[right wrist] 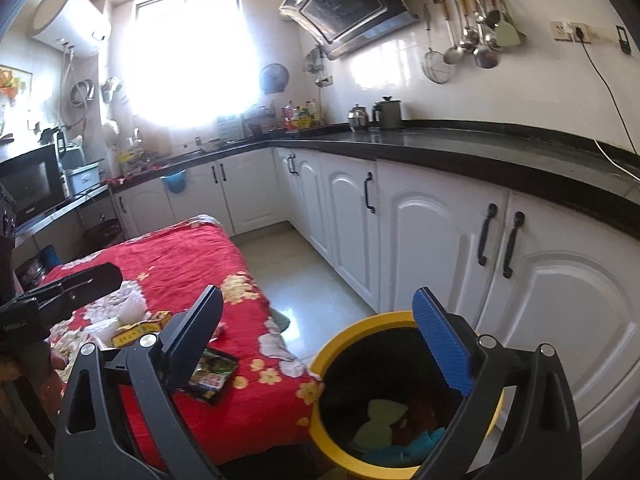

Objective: Collect trash
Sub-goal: 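Move both open tools back toward the remaining trash on the table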

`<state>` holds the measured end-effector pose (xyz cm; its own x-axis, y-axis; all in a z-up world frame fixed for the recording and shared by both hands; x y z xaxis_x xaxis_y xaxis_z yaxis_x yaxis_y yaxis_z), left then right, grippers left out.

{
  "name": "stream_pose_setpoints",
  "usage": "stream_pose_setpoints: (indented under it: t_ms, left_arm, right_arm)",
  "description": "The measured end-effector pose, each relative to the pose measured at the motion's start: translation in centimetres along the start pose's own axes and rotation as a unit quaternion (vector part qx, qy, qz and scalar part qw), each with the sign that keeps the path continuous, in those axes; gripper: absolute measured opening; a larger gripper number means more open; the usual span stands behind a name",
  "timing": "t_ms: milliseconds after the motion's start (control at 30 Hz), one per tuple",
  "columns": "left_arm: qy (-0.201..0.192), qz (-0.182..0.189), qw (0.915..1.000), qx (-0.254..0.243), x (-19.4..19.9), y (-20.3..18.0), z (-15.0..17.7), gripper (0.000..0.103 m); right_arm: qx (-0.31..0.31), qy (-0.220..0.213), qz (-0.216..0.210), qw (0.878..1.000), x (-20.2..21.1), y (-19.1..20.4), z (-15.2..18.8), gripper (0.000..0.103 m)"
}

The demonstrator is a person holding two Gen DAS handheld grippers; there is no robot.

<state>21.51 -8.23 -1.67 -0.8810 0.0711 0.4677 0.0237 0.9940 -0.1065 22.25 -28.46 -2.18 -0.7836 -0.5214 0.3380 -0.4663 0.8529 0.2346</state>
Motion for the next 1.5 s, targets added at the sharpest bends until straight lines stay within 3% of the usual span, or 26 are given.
stream_pose_setpoints:
  t_ms: [967, 1300, 1500]
  left_arm:
    - [-0.009, -0.090, 0.9954, 0.030, 3.4, 12.1, 1.3, 0.093]
    - [0.048, -0.095, 0.9937, 0.035, 2.5, 16.5, 5.2, 0.093]
    - [0.091, -0.081, 0.9925, 0.009, 1.5, 16.2, 7.7, 0.093]
  right_arm:
    - [0.077, 0.063, -0.088, 0.991, -4.5, 11.8, 3.2, 0.094]
    - [0.108, 0.112, -0.084, 0.984, -7.5, 12.7, 6.9, 0.094]
    - [0.109, 0.148, -0.076, 0.980, -9.7, 11.7, 9.3, 0.093]
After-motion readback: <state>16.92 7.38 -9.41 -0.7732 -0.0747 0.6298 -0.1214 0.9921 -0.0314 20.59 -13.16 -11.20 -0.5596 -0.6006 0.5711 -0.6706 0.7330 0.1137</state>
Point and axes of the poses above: each gripper's, at about its wrist camera, not at the fingertips, and x roughly against the way its jaws point, y to its left, z to its underside, the point moved 7 cm from there along -x, roughly the way its jaws point, and after that the axes turned 14 degrees about -z, right-handed, at the moved point
